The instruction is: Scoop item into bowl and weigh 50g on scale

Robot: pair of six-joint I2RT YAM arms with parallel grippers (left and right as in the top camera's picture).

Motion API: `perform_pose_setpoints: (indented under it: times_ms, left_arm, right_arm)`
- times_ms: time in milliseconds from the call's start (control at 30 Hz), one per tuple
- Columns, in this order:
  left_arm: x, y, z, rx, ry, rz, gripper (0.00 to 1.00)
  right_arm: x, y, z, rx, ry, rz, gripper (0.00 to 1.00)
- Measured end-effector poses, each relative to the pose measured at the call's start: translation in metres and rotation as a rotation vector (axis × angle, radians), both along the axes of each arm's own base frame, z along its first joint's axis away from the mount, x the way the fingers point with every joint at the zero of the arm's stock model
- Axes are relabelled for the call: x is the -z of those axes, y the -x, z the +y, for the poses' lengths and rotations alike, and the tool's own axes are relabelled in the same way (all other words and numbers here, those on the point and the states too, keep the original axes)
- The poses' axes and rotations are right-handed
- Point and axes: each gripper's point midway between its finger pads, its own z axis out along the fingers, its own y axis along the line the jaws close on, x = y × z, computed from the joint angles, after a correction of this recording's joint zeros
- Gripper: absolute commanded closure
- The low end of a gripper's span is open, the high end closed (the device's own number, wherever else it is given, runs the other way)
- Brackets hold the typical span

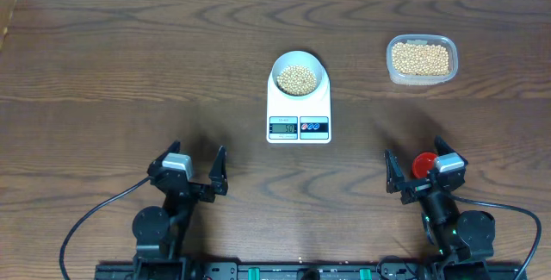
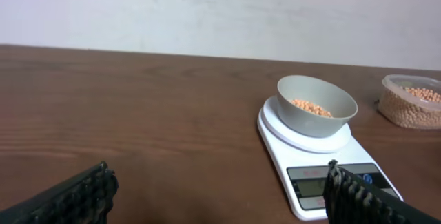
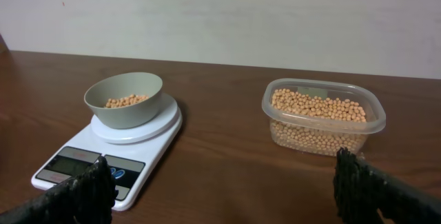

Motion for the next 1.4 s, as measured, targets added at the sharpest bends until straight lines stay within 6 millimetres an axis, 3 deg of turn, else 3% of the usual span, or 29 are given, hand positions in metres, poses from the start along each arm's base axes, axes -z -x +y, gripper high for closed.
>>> perform_pose_setpoints:
  times_ms: [567, 1400]
  left_arm:
    - [-0.006, -0.001, 0.012, -0.061, -0.093, -0.045, 0.02]
    - [-0.006, 0.0, 0.008, -0.044, -0.103, -0.048, 0.02]
  right_arm:
    - [0.0, 0.0, 0.0, 0.0, 0.0, 0.0, 0.01]
    - [0.0, 0.0, 0.0, 0.0, 0.0, 0.0, 0.01]
